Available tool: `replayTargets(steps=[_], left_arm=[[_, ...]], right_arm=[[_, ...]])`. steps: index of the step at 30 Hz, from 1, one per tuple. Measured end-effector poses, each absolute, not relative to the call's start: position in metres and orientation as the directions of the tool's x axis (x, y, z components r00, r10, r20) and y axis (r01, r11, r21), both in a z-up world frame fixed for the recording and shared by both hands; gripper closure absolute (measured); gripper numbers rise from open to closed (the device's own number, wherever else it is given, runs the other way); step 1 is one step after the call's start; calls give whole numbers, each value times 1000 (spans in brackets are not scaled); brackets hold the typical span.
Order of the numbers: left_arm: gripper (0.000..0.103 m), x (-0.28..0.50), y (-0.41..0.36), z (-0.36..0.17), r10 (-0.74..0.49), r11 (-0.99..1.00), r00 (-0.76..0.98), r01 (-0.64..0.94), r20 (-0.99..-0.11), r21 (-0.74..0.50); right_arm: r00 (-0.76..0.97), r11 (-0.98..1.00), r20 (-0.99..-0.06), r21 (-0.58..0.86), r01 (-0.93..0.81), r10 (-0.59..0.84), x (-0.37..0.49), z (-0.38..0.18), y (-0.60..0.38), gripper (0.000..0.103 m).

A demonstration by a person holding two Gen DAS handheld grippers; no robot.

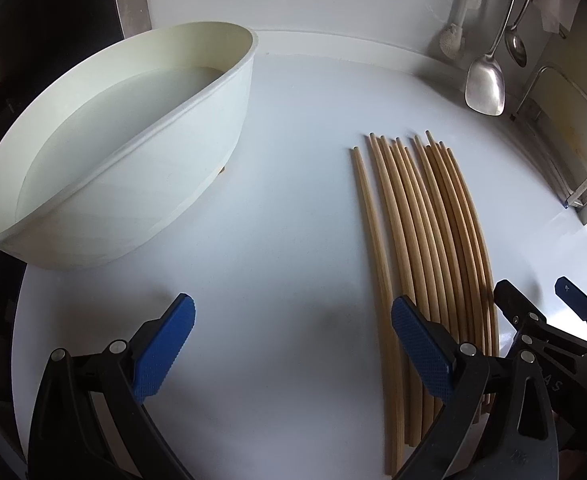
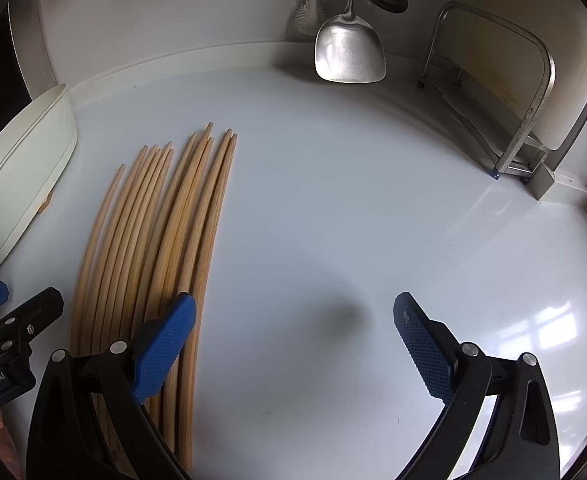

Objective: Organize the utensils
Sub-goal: 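Lower the left tool onto one chopstick and close it while the right tool grasps another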

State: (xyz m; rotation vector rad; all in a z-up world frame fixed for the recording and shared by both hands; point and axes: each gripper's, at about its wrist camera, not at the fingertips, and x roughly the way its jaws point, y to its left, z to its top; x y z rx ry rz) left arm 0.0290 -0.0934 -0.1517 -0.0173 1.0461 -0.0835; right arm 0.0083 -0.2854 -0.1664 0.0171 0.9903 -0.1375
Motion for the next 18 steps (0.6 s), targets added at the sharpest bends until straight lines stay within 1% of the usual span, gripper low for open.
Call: replayTargets(steps=[14, 18], left_arm=[[6, 26, -97, -154, -69, 997, 488, 56, -870, -48], [6, 25, -100, -154, -70, 997, 485, 62, -872, -46]], right_arm=[[549, 987, -820, -141, 78, -160, 9, -174, -273, 8], [552, 985, -816, -146, 94, -173, 8, -173, -279, 8]])
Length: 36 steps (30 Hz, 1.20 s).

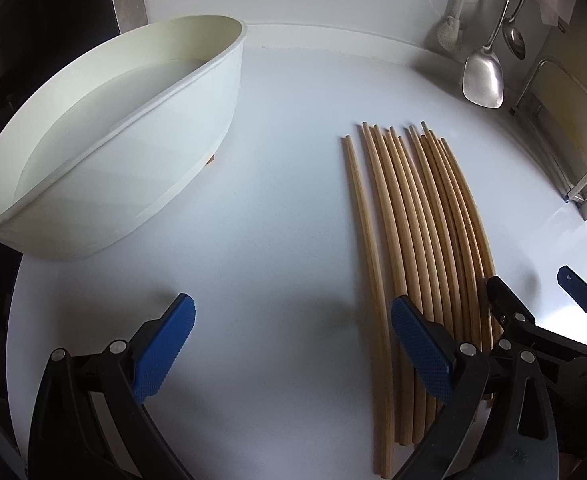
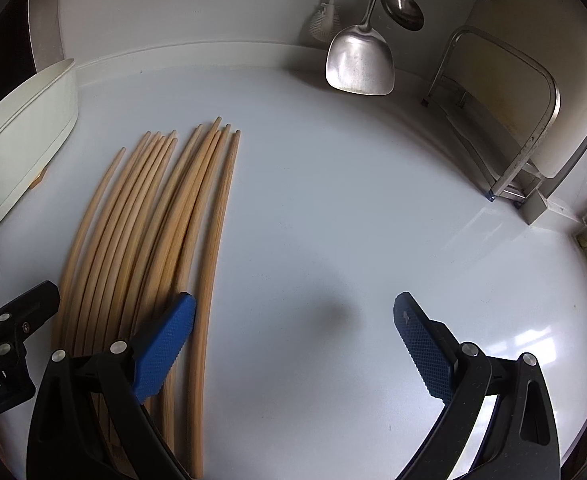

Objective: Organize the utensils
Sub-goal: 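Lower the left tool onto one chopstick and close it while the right tool grasps another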

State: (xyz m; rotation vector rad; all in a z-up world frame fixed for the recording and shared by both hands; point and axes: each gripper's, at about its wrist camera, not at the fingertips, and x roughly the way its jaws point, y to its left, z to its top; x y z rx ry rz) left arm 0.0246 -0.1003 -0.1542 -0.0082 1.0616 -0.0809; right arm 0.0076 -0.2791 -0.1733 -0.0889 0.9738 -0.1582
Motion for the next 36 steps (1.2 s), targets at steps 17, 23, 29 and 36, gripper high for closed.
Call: replayTargets(steps=[17, 23, 29, 36], left_arm=[[5, 27, -98, -162, -19, 999, 478, 47, -878, 4], [5, 32, -90, -162, -10, 999, 480, 34, -877, 7], [7, 34, -90, -161, -10, 1000, 472, 31, -882, 5], [32, 32, -95, -155, -28, 998, 497, 64, -867, 5]], right_arm=[[560, 986, -812, -120, 115, -165, 5, -174, -300, 8], [573, 992, -810, -102, 76, -127, 10, -176, -294, 9], [556, 998, -830, -19, 55, -47, 15, -178, -297, 18], [568, 1000, -823, -15, 0, -13, 16, -174, -287, 49]])
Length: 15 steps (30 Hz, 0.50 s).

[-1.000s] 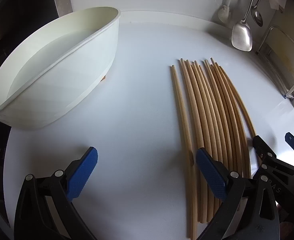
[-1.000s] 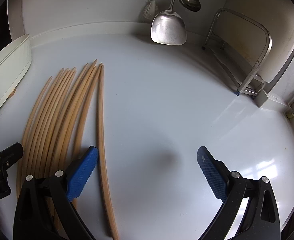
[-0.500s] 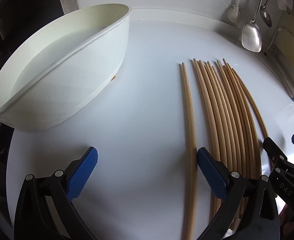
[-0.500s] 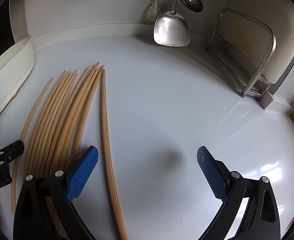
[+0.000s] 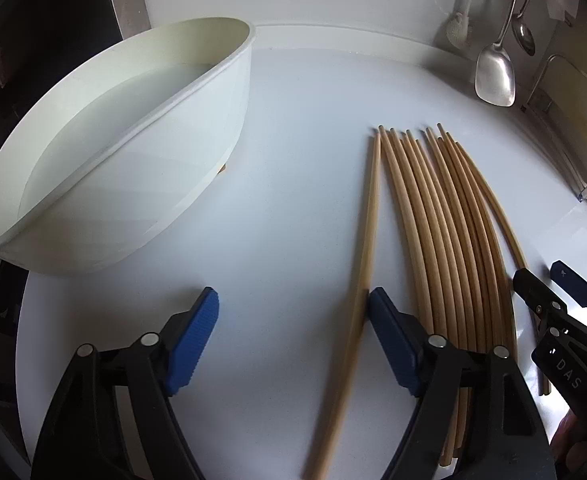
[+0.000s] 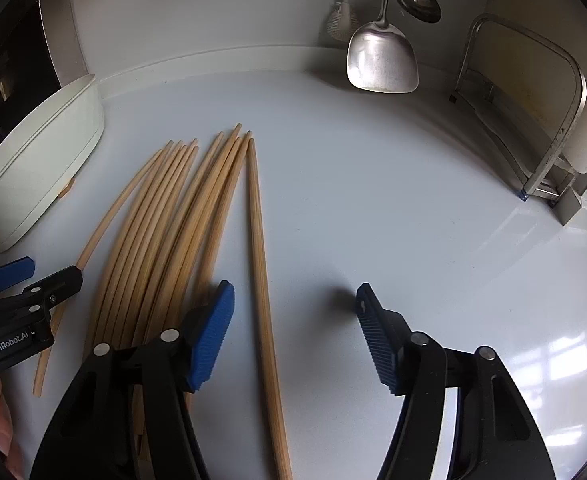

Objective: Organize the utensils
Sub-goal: 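Lower the left tool onto one chopstick and close it while the right tool grasps another, then lift and carry the held chopsticks over the white basin with both tools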

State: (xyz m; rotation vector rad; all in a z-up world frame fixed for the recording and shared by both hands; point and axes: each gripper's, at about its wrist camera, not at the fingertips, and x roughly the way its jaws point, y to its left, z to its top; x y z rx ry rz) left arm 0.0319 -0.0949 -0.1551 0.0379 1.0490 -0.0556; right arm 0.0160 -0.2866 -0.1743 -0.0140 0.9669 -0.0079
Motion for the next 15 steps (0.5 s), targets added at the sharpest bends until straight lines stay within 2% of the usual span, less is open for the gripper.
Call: replayTargets(steps=[1, 4, 6, 8, 10, 15], left_arm=[[37, 32, -98, -155, -32, 997, 498, 73, -866, 5], [50, 31, -104, -153, -51, 994, 502, 109, -863, 4], [60, 30, -108, -152, -67, 991, 501, 133, -863, 0], [84, 28, -109, -150, -82, 988, 497, 156, -864, -4], [94, 26, -110, -149, -91, 986, 491, 167, -866, -9], [96, 26, -105, -147, -136, 981, 460, 185, -877, -55]], right_arm=[[567, 1000, -824, -17, -5, -11, 16, -174, -285, 52], [563, 999, -826, -26, -38, 0, 16, -173, -279, 70], [561, 998, -828, -40, -53, -4, 14, -172, -274, 96], [559, 996, -829, -68, -60, -23, 14, -172, -270, 96], [558, 997, -830, -47, -57, -8, 14, -172, -272, 96], [545, 1000, -838, 22, -18, 28, 13, -170, -283, 97]])
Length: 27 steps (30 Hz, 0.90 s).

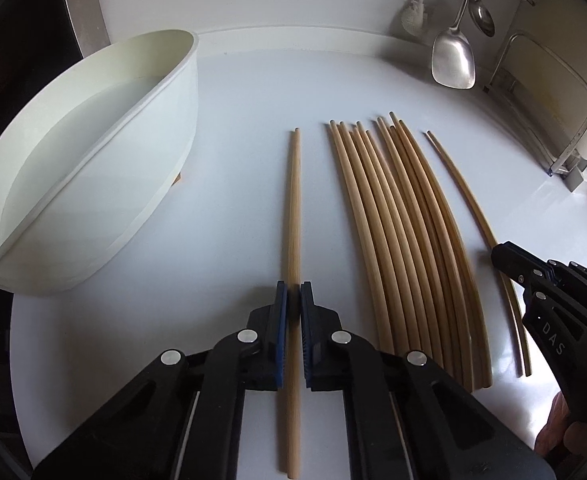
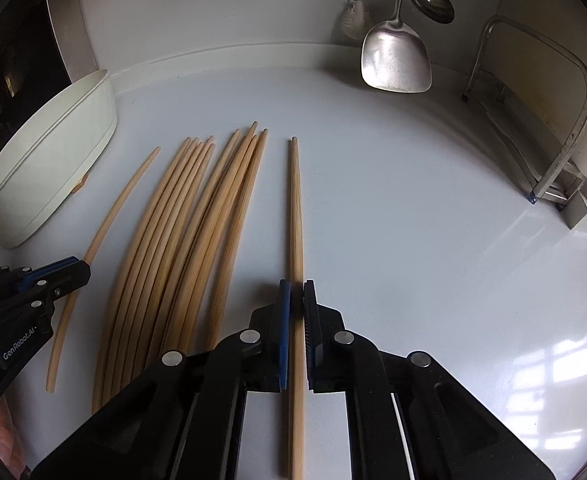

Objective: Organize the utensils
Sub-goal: 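Lift and carry the held chopsticks over the white basin with both tools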

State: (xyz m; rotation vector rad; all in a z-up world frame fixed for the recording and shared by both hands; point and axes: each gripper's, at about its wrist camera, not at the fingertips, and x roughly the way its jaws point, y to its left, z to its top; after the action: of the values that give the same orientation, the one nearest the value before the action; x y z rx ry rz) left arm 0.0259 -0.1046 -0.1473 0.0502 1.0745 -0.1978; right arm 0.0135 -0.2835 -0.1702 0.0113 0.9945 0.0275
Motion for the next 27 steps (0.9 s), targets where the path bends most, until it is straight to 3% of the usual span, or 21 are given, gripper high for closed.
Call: replayTargets(steps=[7, 15, 21, 27], left_arm=[[96, 22, -113, -129, -196, 970, 436, 217, -878, -108], [96, 19, -98, -65, -213, 964, 489, 246, -846, -101], [96, 29, -40, -17, -148, 984, 570, 163, -808, -65], [96, 55, 36, -11, -59, 998, 580, 64, -812, -27]], right_arm=[[549, 998, -835, 63, 15, 45, 5, -152, -290, 97], [585, 998, -809, 70, 1, 56, 2, -100, -276, 97], [599, 990, -788, 117, -81, 142, 14, -62, -224, 97], [594, 972, -770, 171, -161, 233, 39, -45, -154, 97]])
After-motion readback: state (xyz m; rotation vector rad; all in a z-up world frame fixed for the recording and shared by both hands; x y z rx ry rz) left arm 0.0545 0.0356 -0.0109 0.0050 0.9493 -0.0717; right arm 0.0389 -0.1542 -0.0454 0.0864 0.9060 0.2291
